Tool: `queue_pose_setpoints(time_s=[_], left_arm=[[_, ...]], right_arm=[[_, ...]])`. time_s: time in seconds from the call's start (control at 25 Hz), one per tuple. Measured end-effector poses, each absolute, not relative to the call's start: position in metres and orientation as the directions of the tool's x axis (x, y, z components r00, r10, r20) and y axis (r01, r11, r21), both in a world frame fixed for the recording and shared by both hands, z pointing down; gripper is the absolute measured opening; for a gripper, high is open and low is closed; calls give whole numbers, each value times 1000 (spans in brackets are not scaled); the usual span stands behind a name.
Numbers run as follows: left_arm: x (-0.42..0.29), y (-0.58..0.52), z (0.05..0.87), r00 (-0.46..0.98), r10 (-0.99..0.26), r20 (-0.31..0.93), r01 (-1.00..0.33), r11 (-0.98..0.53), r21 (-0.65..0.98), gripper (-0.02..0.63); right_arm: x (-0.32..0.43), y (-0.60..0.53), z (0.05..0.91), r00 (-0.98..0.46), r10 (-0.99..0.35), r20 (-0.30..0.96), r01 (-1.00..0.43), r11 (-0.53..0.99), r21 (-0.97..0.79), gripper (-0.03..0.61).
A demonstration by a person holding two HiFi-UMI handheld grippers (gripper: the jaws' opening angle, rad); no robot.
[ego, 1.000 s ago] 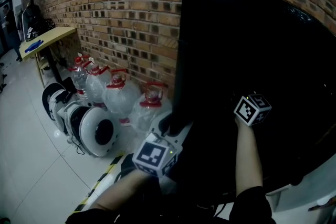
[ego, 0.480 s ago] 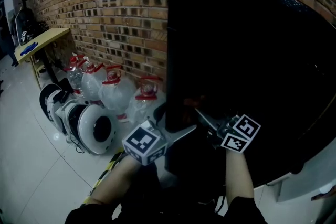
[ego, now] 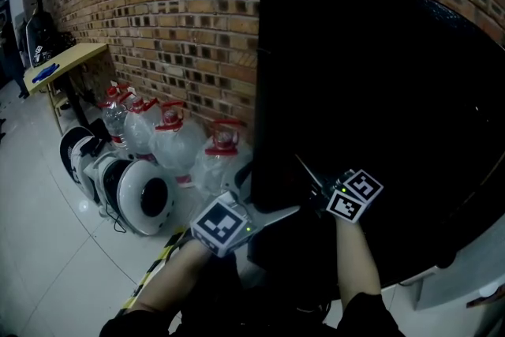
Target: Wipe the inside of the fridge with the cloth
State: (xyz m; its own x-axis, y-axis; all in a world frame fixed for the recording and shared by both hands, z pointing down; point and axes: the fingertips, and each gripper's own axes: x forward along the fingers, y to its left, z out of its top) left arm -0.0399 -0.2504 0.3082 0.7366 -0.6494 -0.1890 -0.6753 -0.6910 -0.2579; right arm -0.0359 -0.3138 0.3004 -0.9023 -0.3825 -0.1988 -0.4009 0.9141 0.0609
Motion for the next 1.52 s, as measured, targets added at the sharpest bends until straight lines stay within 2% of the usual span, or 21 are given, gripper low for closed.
queue_pose_setpoints(time_s=[0.36,0.6,0.8,0.84,1.0,1.04,1.52], left_arm=[[-41,-248,309,738,-643,-205,-675,-700,-232,545],[-47,-251,307,724,-653,-222,-690,-684,-237,478],[-51,-251,304,728,-650,-218,-686,-695,-217,456],[-54,-252,302,722,-654,-224,-691,-697,-192,440],[-72,-263,294,681,-693,-238,-722,-689,-59,278],[-74,-264,295,675,-700,-231,-728,-684,-56,259],[-73,-264,296,657,-713,-244,-744,-665,-61,249]], right_arm=[[-17,-369,310,-832,-538,-132,-551,828,101,84],[-5,-406,314,-790,-605,-103,-612,787,77,84],[3,-433,313,-750,-656,-81,-660,749,47,84],[5,-439,313,-740,-669,-76,-672,739,43,84],[10,-455,314,-715,-695,-70,-698,715,31,84],[11,-458,314,-712,-698,-72,-701,712,31,84],[29,-500,319,-612,-789,-52,-791,612,15,84]])
